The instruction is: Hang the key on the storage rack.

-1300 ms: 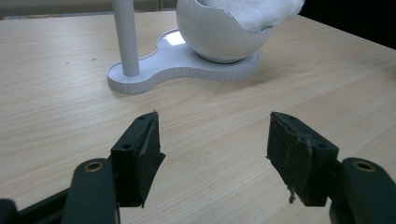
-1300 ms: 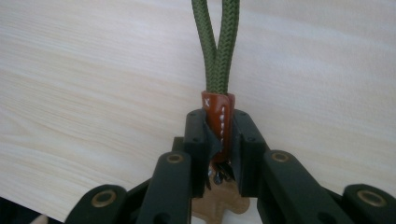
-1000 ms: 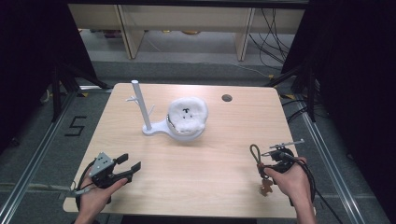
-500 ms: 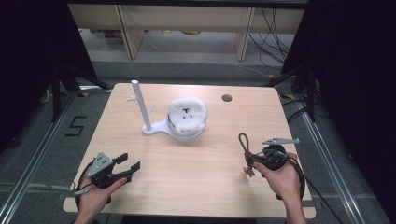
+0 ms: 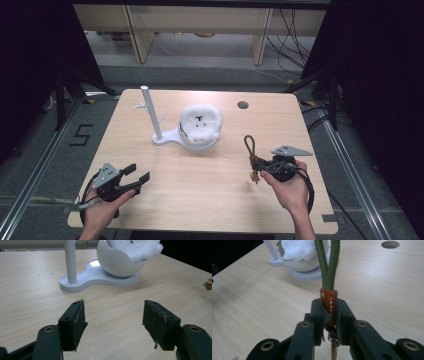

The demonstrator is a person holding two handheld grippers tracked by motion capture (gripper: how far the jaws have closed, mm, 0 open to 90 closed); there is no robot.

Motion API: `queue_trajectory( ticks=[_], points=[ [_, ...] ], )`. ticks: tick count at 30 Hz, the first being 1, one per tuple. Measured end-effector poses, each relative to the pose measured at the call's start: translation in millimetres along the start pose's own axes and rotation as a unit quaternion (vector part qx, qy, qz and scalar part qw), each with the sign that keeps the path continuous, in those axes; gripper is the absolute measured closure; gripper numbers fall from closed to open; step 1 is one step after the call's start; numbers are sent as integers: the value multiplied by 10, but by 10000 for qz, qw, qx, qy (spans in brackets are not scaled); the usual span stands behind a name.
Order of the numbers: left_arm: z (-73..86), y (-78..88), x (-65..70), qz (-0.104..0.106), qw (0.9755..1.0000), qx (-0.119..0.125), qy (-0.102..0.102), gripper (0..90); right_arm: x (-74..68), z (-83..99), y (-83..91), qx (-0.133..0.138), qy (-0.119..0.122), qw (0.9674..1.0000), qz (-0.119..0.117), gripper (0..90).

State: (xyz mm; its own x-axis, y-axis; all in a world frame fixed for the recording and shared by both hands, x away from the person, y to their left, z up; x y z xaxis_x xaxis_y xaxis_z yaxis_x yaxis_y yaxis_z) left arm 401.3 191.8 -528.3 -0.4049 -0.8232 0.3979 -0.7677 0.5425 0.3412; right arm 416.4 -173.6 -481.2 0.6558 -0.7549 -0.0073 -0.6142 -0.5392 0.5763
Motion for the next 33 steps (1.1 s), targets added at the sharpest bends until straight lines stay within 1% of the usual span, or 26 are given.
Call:
queue_trajectory(
  ticks=[1, 2, 3, 4, 6, 8, 9, 12, 13, 14, 15, 17, 18, 19, 20, 21, 23, 24, 25, 26, 27, 28, 29, 30, 31, 33],
  points=[
    [-5, 0, 10, 13, 10000, 3, 3, 339, 19, -12, -12, 34, 157, 9999, 41, 789],
    [-12, 0, 16, 8, 10000, 3, -1, 339, -30, -25, -33, 70, -3, 10000, -43, 789],
    [-12, 0, 16, 8, 10000, 3, -1, 339, -25, -34, -48, 101, 116, 9999, -61, 789],
    [-32, -10, 41, 97, 9999, 39, 27, 339, -40, -44, -60, 114, 131, 9998, -98, 789],
    [-47, -10, 59, 118, 9999, 27, 37, 340, -54, -74, -89, 213, 189, 9996, -71, 789],
    [-55, -12, 71, 132, 9999, 22, 63, 340, -88, -100, -106, 299, 168, 9994, -107, 789],
    [-66, -16, 87, 184, 9998, 34, 75, 340, -88, -100, -106, 299, 168, 9994, -107, 789],
    [-117, -33, 159, 370, 9992, 62, 165, 353, -152, -155, -145, 525, 177, 9983, -182, 789],
    [-130, -39, 177, 401, 9990, 69, 157, 355, -154, -172, -156, 595, 236, 9978, -153, 789],
    [-144, -50, 200, 458, 9988, 89, 151, 357, -185, -182, -159, 611, 174, 9978, -168, 789],
    [-158, -56, 219, 492, 9987, 90, 107, 358, -187, -197, -177, 687, 291, 9970, -190, 789],
    [-168, -54, 228, 450, 9989, 60, 66, 363, -191, -211, -183, 721, 296, 9968, -152, 789],
    [-182, -59, 250, 483, 9988, 67, 51, 366, -260, -241, -197, 789, 165, 9964, -261, 789],
    [-210, -71, 290, 542, 9985, 69, -2, 370, -237, -254, -222, 837, 327, 9958, -171, 789],
    [-225, -76, 311, 563, 9984, 76, -9, 376, -255, -272, -221, 890, 372, 9951, -209, 790],
    [-242, -86, 335, 623, 9980, 89, -19, 381, -295, -281, -238, 923, 305, 9949, -258, 789],
    [-260, -100, 365, 703, 9975, 110, -22, 393, -310, -293, -249, 932, 362, 9946, -278, 790],
    [-299, -106, 414, 756, 9971, 101, 5, 400, -364, -310, -277, 956, 399, 9939, -368, 789],
    [-325, -116, 457, 876, 9960, 134, 117, 408, -398, -320, -304, 1002, 366, 9935, -403, 789],
    [-354, -125, 497, 1003, 9947, 163, 170, 415, -398, -333, -314, 1025, 528, 9925, -397, 789],
    [-354, -125, 497, 1003, 9947, 163, 170, 421, -398, -333, -314, 1025, 528, 9925, -397, 789],
    [-402, -137, 557, 1071, 9939, 184, 174, 428, -471, -356, -350, 1061, 506, 9916, -541, 789],
    [-427, -149, 593, 1145, 9931, 213, 158, 434, -492, -372, -365, 1097, 545, 9911, -526, 789],
    [-442, -150, 610, 1110, 9936, 165, 108, 442, -529, -382, -375, 1098, 471, 9914, -527, 789],
    [-463, -166, 646, 1176, 9928, 189, 114, 449, -532, -404, -390, 1158, 620, 9899, -523, 789],
    [-497, -197, 706, 1264, 9918, 185, 78, 463, -589, -440, -419, 1227, 662, 9883, -616, 789]
  ],
)
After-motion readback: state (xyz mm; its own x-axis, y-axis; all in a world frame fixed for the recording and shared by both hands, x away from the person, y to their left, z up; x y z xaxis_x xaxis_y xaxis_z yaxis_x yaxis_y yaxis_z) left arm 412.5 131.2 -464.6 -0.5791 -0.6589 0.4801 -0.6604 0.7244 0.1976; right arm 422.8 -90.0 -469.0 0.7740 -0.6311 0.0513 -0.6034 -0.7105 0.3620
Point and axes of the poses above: each handheld gripper's, and its own axes: y roughly backward along the jaws, z roughly out of its underside, x roughly to its right, the point moved 10 cm from there along -y, roughly forward along the jaws, and after that the axes turned 15 degrees about y, right-handed, at the moved point
